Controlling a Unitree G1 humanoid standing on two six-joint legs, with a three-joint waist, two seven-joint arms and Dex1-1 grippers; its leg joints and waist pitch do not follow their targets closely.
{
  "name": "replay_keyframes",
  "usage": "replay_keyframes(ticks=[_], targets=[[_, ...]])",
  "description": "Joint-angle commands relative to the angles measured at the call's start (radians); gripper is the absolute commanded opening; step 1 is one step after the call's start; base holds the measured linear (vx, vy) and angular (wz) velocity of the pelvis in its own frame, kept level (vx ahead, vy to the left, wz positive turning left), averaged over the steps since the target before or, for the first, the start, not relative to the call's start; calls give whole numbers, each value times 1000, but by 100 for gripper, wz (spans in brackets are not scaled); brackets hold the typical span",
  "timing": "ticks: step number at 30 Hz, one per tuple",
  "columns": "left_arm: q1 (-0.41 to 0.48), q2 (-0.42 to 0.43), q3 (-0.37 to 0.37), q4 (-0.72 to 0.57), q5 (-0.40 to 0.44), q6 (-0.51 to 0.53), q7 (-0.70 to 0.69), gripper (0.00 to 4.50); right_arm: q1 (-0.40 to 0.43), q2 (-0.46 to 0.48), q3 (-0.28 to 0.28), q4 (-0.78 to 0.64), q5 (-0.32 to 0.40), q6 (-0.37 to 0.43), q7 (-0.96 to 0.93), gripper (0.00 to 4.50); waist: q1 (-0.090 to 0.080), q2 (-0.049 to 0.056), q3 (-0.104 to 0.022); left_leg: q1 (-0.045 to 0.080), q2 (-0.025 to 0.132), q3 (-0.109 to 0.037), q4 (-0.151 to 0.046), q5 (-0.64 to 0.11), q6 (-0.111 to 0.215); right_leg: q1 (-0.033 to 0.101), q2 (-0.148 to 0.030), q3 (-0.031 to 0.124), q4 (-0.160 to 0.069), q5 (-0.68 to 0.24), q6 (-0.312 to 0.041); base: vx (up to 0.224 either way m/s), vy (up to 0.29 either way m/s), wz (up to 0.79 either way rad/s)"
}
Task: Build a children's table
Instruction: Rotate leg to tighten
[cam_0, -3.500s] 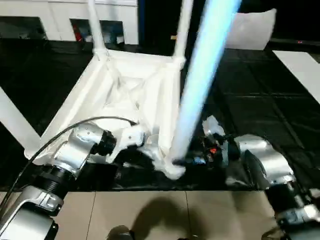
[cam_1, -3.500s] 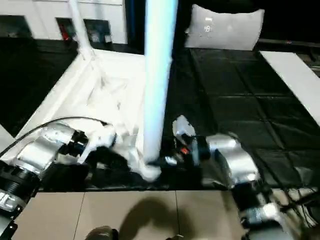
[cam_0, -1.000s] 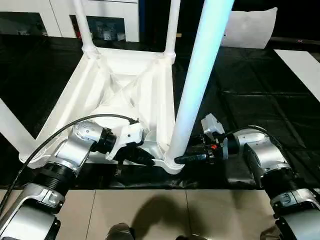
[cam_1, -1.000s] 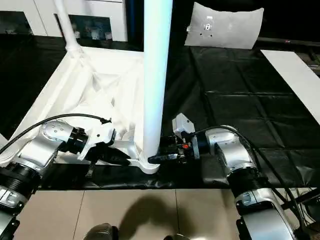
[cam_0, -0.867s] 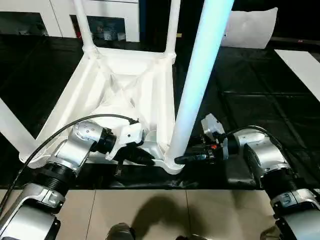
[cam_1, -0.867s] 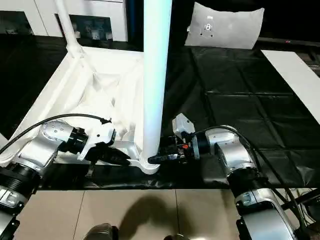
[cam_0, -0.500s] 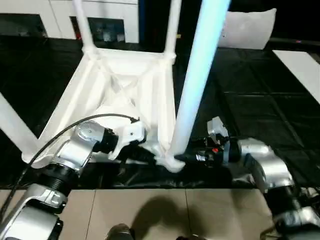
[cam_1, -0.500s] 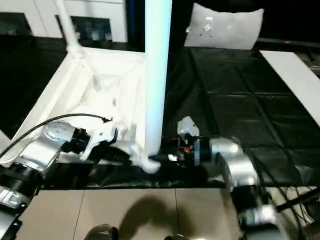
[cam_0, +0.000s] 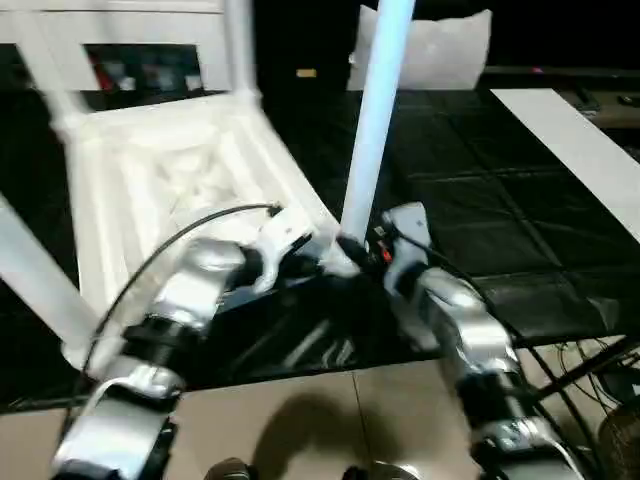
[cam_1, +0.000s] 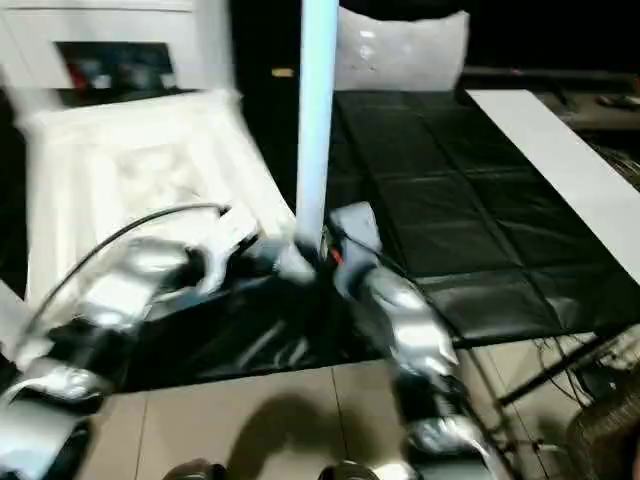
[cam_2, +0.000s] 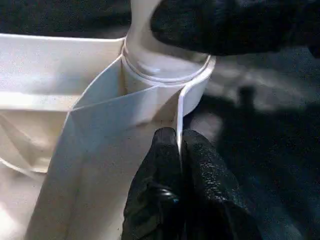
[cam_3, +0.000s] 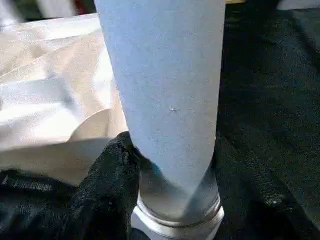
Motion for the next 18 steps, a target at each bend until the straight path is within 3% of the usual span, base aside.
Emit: replay_keyframes(ticks=[1,2,4,6,8,12,16,17,18], targets=[[-32,-107,-45,-30,-24,-12,33,0,-44,107,62,79,19,24,-41,191,7,7,-64,-1,64,-28,-68,-102,42,45,-97,76,-73,-84,-212,0,0,0],[-32,-113,-48,-35,-20,-10,40,0,-55,120,49,90,26,20,-65,191,9,6,-67,-1,62,-27,-66,-76,51,49,-96,75,-69,-44,-217,0,0,0],[-29,-116,-55,-42,-14,-4,39,0,-57,126,47,89,19,7,-61,247,11,8,-70,-2,61,-25,-61,-17,82,52,-94,74,-57,69,-239,0,0,0],[-19,-103,-60,-50,-9,-5,24,0,-38,109,51,72,16,-5,-29,247,12,9,-74,-4,61,-24,-55,17,121,54,-93,73,-48,160,-258,0,0,0],[-8,-85,-65,-58,-8,-8,7,0,-18,81,60,57,13,-19,0,280,12,9,-69,-5,63,-23,-57,1,137,52,-94,71,-51,149,-265,0,0,0],[17,-37,-73,-75,-11,-20,-40,0,19,3,54,23,26,-49,90,317,18,11,-66,-3,67,-22,-59,-63,118,54,-95,72,-60,50,-250,0,0,0],[46,24,-82,-89,-7,-51,-109,0,46,-114,60,-10,52,-89,259,351,25,11,-67,-2,69,-23,-59,-66,115,54,-94,73,-59,53,-255,0,0,0],[50,32,-83,-91,-6,-56,-117,0,49,-129,62,-12,54,-98,283,361,24,15,-66,-2,68,-21,-58,-72,115,52,-93,73,-60,57,-256,0,0,0],[50,32,-83,-91,-6,-56,-117,0,49,-129,62,-12,54,-98,283,370,24,13,-67,-2,69,-22,-58,-74,114,53,-93,73,-59,59,-260,0,0,0]])
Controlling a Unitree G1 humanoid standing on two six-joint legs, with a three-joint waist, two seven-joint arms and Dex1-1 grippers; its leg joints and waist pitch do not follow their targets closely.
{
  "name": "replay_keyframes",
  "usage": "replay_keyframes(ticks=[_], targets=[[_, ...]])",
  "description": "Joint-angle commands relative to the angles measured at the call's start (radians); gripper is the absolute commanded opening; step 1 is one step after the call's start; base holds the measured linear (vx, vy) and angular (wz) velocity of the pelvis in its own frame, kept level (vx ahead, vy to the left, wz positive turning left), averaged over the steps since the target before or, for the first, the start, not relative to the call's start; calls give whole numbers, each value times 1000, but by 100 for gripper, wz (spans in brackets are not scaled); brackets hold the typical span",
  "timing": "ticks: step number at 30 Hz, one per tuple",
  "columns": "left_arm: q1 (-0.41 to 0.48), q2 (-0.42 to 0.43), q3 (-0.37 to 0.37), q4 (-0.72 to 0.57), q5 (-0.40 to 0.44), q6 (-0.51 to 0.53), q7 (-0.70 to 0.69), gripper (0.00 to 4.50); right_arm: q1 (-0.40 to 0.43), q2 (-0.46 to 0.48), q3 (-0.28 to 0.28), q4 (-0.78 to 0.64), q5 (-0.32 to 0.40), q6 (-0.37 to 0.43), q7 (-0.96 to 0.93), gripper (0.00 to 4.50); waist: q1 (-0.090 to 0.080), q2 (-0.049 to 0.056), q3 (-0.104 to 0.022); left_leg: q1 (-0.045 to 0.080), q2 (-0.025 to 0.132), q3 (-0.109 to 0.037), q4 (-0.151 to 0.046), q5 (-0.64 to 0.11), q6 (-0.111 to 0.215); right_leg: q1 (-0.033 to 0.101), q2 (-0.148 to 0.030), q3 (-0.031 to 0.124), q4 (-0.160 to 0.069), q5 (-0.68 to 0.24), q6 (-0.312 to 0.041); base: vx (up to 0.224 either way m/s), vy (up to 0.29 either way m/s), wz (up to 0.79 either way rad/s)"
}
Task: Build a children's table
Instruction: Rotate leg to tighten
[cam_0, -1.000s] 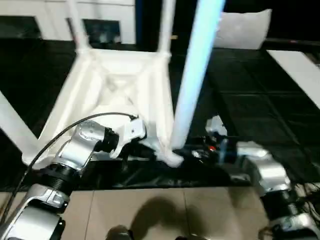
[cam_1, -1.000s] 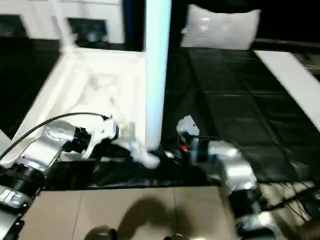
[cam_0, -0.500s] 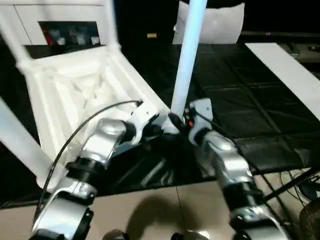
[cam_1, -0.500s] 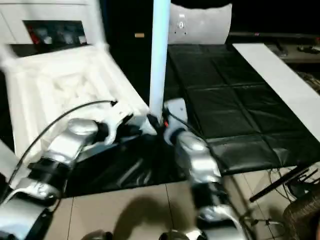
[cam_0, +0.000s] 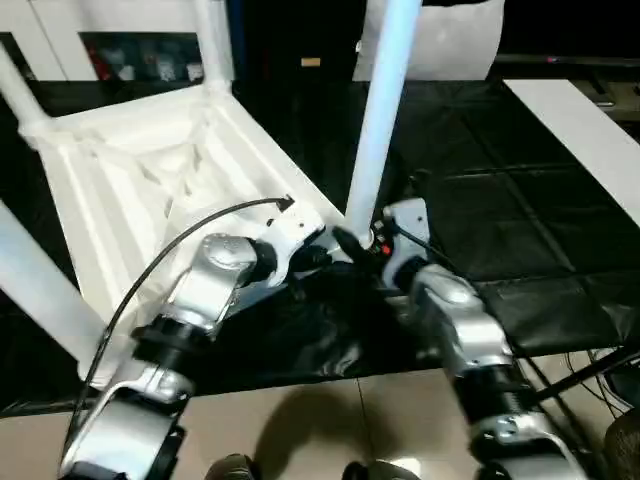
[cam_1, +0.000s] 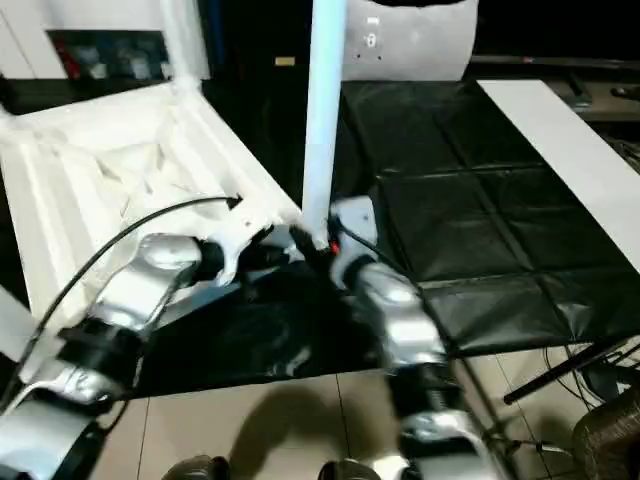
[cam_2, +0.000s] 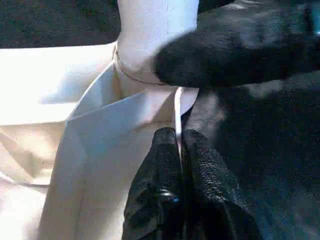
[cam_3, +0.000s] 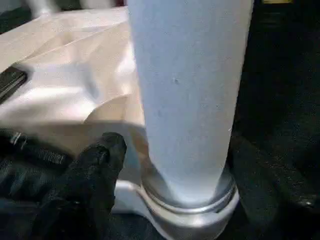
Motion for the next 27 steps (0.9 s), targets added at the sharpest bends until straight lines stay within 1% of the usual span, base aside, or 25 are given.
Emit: replay_keyframes(ticks=[1,2,3,5,6,7,8,9,10,11,12,13,15,18,19,22,24,26,27], targets=[[26,26,-52,-10,-16,-78,-102,0,12,-66,39,-23,20,-31,156,378,6,15,-69,10,67,-24,-52,-80,108,67,-95,72,-57,61,-264,0,0,0],[28,33,-54,-9,-17,-93,-114,0,13,-77,41,-23,23,-33,176,378,8,13,-68,7,66,-25,-51,-86,110,69,-97,72,-60,53,-260,0,0,0],[32,53,-60,-9,-20,-115,-146,0,13,-111,45,-23,30,-41,232,378,9,13,-68,9,68,-23,-51,-84,111,68,-96,73,-58,55,-263,0,0,0],[37,83,-72,-6,-22,-161,-197,0,9,-159,49,-20,45,-46,320,409,13,13,-68,10,68,-23,-50,-96,120,68,-95,72,-59,48,-262,0,0,0],[38,103,-81,-2,-24,-195,-237,0,1,-189,51,-14,57,-48,379,409,18,14,-69,10,68,-23,-50,-96,120,68,-95,72,-59,42,-264,0,0,0],[40,117,-84,-1,-33,-216,-276,0,-3,-214,57,-15,75,-48,448,409,23,15,-68,13,71,-22,-51,-98,113,64,-95,73,-59,34,-266,0,0,0],[41,130,-87,0,-48,-236,-323,0,-9,-239,64,-13,95,-45,523,409,26,16,-69,14,67,-21,-49,-108,118,66,-93,71,-61,26,-269,0,0,0],[41,139,-89,-1,-61,-243,-356,0,-13,-259,75,-10,106,-47,580,409,32,17,-68,13,72,-21,-50,-113,116,66,-94,71,-59,20,-271,0,0,0],[41,148,-91,-3,-73,-250,-388,0,-15,-276,87,-8,115,-46,632,409,37,19,-70,13,74,-21,-49,-107,114,65,-93,68,-56,26,-274,0,0,0],[41,148,-91,-3,-73,-250,-388,0,-15,-276,87,-8,115,-46,632,409,37,19,-70,13,74,-21,-49,-107,114,65,-93,68,-56,26,-274,0,0,0],[41,156,-95,-5,-81,-253,-415,0,-19,-287,95,-4,118,-46,664,409,41,18,-71,14,77,-21,-48,-101,112,62,-93,68,-52,39,-280,0,0,0],[38,167,-102,-1,-85,-266,-443,0,-25,-298,105,7,120,-50,699,383,45,17,-72,14,76,-21,-47,-104,111,63,-95,68,-52,31,-284,0,0,0],[33,193,-121,3,-94,-290,-511,0,-40,-318,128,33,119,-68,766,383,51,18,-73,15,76,-21,-47,-109,104,60,-95,67,-52,20,-286,0,0,0],[30,206,-133,4,-96,-304,-547,0,-49,-323,139,46,117,-82,801,346,57,18,-74,15,77,-20,-46,-105,97,58,-96,68,-49,27,-289,0,0,0],[29,209,-136,7,-96,-311,-558,0,-53,-323,140,51,118,-85,811,339,57,17,-73,14,78,-21,-46,-110,95,58,-97,67,-49,19,-289,0,0,0],[25,214,-142,13,-99,-324,-590,0,-63,-324,148,64,126,-94,846,313,63,17,-72,14,78,-21,-47,-138,77,58,-100,69,-55,-37,-276,0,0,0],[23,216,-147,17,-96,-332,-608,0,-71,-322,155,69,132,-94,870,295,67,16,-74,14,78,-21,-46,-139,72,59,-101,70,-55,-49,-271,0,0,0],[21,219,-153,21,-95,-339,-615,0,-80,-320,163,78,137,-95,892,289,70,15,-72,13,78,-21,-47,-143,69,58,-101,70,-56,-67,-266,0,0,0],[20,219,-153,21,-95,-339,-616,0,-81,-320,163,78,138,-95,893,266,71,15,-73,13,77,-21,-47,-144,67,58,-101,70,-57,-77,-263,0,0,0]])
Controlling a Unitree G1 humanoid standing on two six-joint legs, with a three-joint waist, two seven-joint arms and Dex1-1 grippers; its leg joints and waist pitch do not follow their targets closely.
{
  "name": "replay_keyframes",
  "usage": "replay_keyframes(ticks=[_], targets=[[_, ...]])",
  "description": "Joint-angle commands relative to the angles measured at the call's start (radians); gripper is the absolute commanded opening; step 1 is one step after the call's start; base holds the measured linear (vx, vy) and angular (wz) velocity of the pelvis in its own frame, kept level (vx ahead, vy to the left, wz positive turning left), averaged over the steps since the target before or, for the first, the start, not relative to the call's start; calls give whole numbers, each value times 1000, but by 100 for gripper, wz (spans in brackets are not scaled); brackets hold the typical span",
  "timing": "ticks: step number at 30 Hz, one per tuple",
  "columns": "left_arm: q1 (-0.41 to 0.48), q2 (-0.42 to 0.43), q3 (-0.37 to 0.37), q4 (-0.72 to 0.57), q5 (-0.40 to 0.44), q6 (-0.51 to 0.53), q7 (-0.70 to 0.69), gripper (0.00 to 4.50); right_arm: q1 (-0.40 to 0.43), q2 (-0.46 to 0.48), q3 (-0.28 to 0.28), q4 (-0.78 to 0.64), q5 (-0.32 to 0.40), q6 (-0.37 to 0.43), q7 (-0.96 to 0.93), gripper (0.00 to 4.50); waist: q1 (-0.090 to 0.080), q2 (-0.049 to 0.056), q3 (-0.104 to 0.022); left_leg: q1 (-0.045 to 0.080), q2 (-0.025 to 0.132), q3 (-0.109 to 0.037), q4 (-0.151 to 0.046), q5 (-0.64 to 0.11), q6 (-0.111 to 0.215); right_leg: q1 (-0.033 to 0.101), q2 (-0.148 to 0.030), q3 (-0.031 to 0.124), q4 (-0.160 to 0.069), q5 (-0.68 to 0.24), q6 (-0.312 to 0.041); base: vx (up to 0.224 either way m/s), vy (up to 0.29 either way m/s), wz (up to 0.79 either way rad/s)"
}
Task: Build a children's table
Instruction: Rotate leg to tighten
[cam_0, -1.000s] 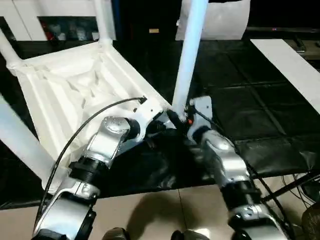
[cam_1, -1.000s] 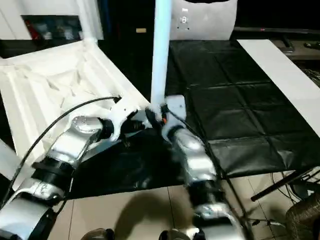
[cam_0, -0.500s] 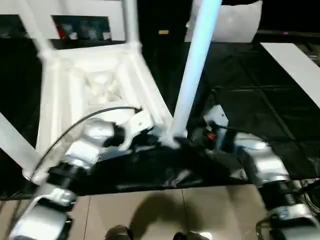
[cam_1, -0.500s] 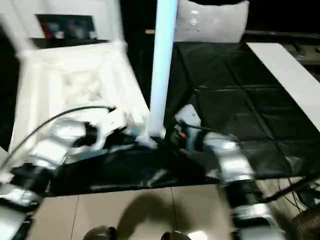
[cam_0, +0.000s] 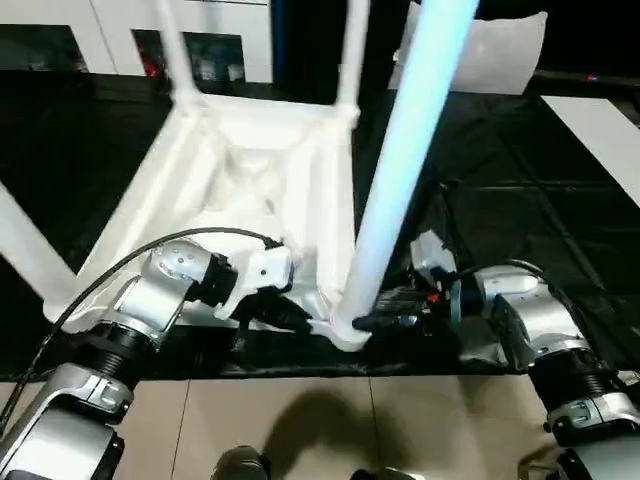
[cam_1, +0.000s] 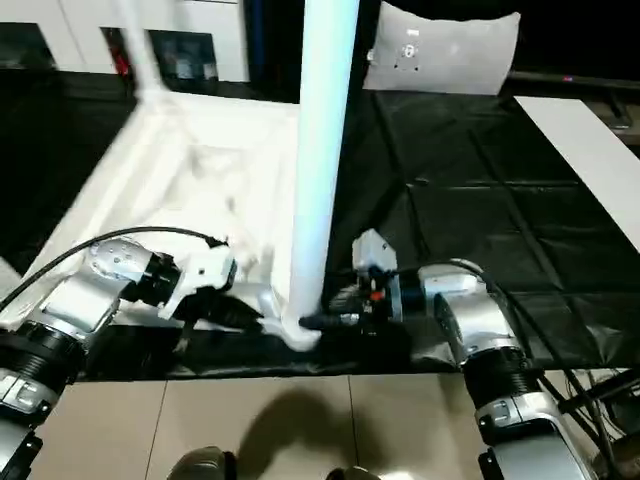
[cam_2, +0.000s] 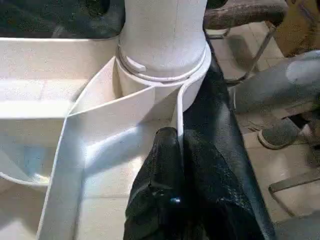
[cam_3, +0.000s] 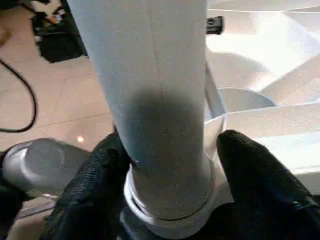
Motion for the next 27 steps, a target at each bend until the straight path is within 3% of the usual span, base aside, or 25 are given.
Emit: replay_keyframes(ticks=[1,8,16,19,21,23,26,27], targets=[[-13,-9,-47,-3,-1,-20,-49,0,-27,-8,6,11,21,-7,27,266,-7,11,-75,16,75,-21,-67,-139,67,57,-99,70,-70,-82,-259,0,0,0],[-16,-10,-48,4,0,-29,-61,0,-26,-5,23,12,20,3,67,203,-6,12,-79,16,75,-21,-64,-105,74,57,-96,69,-61,-28,-266,0,0,0],[-14,-6,-47,7,0,-30,-58,0,-20,-14,39,9,24,27,102,191,-3,15,-76,16,75,-22,-65,-132,67,55,-98,69,-68,-80,-258,0,0,0],[-10,-13,-35,8,-2,-14,-29,0,-8,-8,34,-8,38,58,86,191,-3,13,-77,18,76,-22,-65,-128,65,55,-97,69,-66,-66,-261,0,0,0],[-2,-47,-1,-6,-18,47,47,0,32,28,3,-60,74,131,0,191,-3,12,-75,17,76,-21,-66,-122,66,56,-95,70,-66,-58,-260,0,0,0],[4,-70,19,-20,-28,97,98,0,63,54,-11,-100,86,167,-65,191,-1,11,-72,18,77,-22,-69,-138,59,54,-98,71,-70,-90,-251,0,0,0],[5,-85,28,-22,-23,116,135,0,80,74,-14,-121,84,176,-108,191,-7,8,-64,15,72,-25,-75,-194,34,56,-103,71,-87,-227,-216,0,0,0],[4,-120,48,-30,-24,164,207,0,112,121,-18,-163,73,190,-202,191,-10,6,-59,21,73,-25,-78,-233,18,50,-105,75,-100,-327,-181,0,0,0]])
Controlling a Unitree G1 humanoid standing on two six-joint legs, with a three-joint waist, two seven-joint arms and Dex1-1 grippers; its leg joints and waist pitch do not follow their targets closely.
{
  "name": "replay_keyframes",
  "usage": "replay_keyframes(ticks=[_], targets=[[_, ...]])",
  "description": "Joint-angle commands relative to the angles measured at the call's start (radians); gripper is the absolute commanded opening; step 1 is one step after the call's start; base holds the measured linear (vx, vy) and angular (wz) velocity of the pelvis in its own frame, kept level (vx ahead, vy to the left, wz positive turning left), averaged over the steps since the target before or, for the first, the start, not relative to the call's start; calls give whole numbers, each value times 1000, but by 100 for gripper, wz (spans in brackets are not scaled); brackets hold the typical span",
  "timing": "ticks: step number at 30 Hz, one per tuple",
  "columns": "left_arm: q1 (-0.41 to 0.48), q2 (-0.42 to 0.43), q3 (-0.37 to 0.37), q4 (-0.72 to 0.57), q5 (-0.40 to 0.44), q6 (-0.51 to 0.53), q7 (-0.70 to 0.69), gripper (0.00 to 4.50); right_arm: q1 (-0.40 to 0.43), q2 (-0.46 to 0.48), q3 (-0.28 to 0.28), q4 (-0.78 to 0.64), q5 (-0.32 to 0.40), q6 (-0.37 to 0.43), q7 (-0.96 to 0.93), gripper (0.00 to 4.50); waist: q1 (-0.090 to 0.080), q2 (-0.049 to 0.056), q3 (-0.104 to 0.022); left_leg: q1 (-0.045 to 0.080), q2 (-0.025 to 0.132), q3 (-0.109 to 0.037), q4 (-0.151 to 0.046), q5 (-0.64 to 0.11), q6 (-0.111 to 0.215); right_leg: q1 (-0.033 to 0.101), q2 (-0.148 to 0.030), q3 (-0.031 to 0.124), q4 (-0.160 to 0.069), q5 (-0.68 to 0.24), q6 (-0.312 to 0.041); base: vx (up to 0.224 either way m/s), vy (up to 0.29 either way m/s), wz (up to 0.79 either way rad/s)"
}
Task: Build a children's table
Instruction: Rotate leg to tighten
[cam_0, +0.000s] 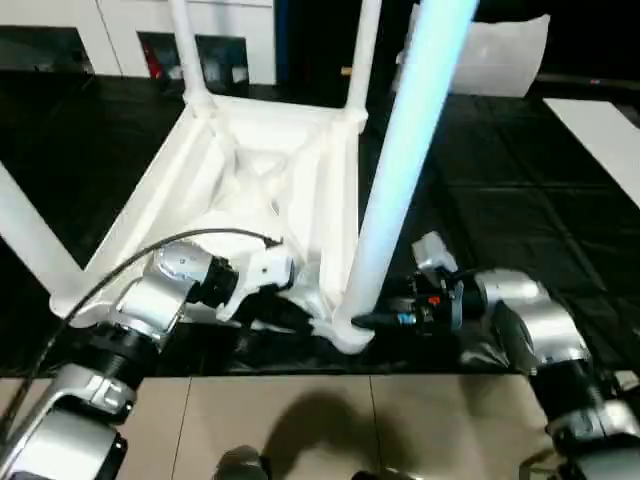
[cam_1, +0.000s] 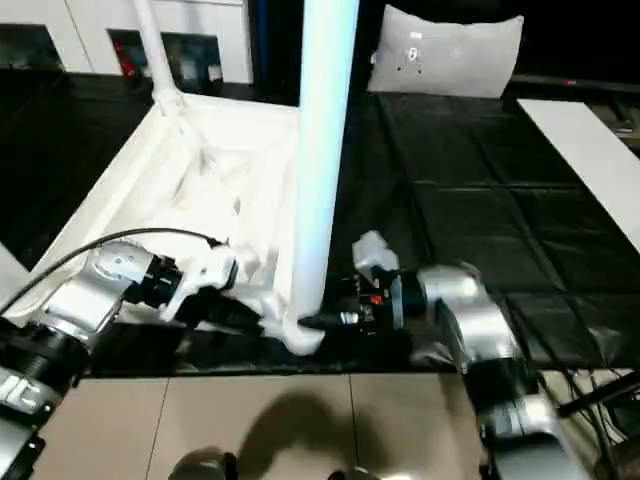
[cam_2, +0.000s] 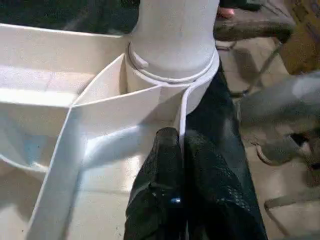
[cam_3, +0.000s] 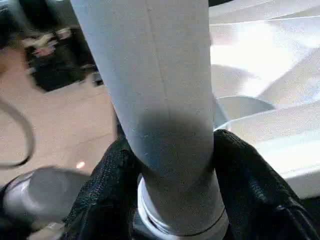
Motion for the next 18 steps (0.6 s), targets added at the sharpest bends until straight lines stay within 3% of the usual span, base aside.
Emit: replay_keyframes(ticks=[1,4,6,7,9,11,13,16,17,18], targets=[[-6,-79,19,-35,-19,58,130,0,27,95,43,-58,21,46,-91,191,-11,7,-55,18,72,-30,-83,-263,12,41,-106,74,-109,-383,-168,0,0,0],[-11,-106,32,-41,-18,88,179,0,43,135,47,-76,4,47,-159,191,-34,2,-51,16,68,-38,-89,-306,-6,43,-109,70,-119,-481,-132,0,0,0],[-17,-132,41,-42,-13,113,226,0,54,175,51,-87,-16,43,-228,191,-42,3,-52,14,70,-36,-89,-286,1,42,-106,74,-119,-455,-130,0,0,0],[-38,-191,62,-35,4,166,340,0,58,266,51,-90,-65,45,-390,191,-49,3,-48,15,69,-35,-91,-289,0,37,-104,74,-120,-447,-135,0,0,0],[-48,-217,70,-31,10,191,385,0,54,306,47,-84,-85,47,-467,191,-61,2,-50,11,65,-41,-93,-298,-17,42,-106,69,-120,-487,-123,0,0,0],[-48,-217,70,-31,10,191,385,0,54,306,47,-84,-85,47,-467,191,-62,2,-53,15,63,-40,-91,-289,-9,42,-108,70,-126,-494,-113,0,0,0],[-74,-275,97,1,27,211,511,0,16,383,30,-29,-132,36,-642,190,-68,7,-59,13,65,-34,-91,-216,15,45,-99,73,-112,-328,-153,0,0,0],[-87,-303,111,16,33,219,570,0,-10,420,16,5,-153,30,-735,189,-73,9,-62,14,62,-28,-88,-182,23,44,-97,74,-105,-241,-182,0,0,0],[-87,-303,111,16,33,219,570,0,-10,420,16,5,-153,30,-735,189,-74,8,-63,12,61,-29,-88,-172,29,49,-96,72,-104,-224,-186,0,0,0],[-97,-327,120,26,42,221,626,0,-43,456,8,44,-180,27,-833,189,-71,9,-65,13,61,-27,-86,-146,38,50,-97,74,-100,-183,-191,0,0,0]])
